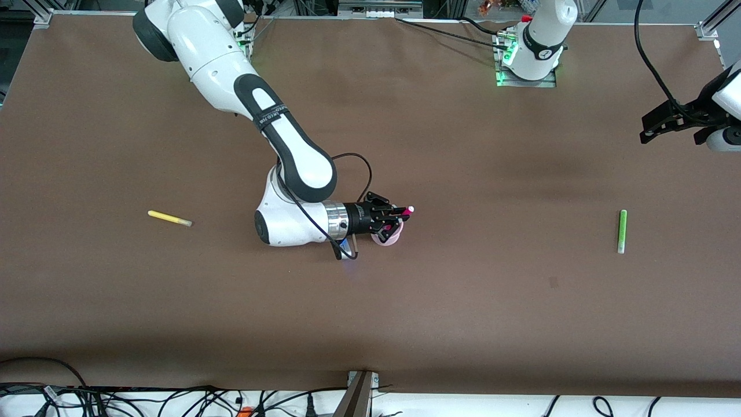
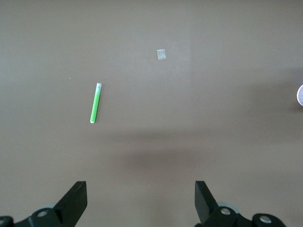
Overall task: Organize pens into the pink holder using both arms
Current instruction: 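Lower the pink marker into the holder and open the right gripper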
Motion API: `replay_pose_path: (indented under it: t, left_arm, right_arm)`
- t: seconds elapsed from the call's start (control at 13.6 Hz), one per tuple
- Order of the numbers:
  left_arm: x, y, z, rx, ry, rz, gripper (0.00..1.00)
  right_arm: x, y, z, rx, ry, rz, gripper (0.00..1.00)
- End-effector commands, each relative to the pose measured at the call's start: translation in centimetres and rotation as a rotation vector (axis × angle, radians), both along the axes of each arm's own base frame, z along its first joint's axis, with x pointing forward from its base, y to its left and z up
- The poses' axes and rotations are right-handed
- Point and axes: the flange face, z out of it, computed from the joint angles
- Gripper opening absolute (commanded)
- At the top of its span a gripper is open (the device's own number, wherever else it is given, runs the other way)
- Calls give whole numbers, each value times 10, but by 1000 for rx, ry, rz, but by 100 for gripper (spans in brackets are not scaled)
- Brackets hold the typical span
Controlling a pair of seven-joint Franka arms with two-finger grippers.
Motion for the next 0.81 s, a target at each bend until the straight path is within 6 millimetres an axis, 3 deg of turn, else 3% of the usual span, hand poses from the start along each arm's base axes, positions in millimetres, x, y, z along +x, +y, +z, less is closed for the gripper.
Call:
replay_pose_path:
  t: [0.0, 0.74]
  left_arm:
    - [-4, 3, 7, 3, -6, 8, 100]
    - [-4, 3, 7, 4, -6, 11, 100]
  right_arm:
    - [5, -1, -4, 24, -1, 4, 0]
    - [8, -16, -20, 66, 42, -37, 0]
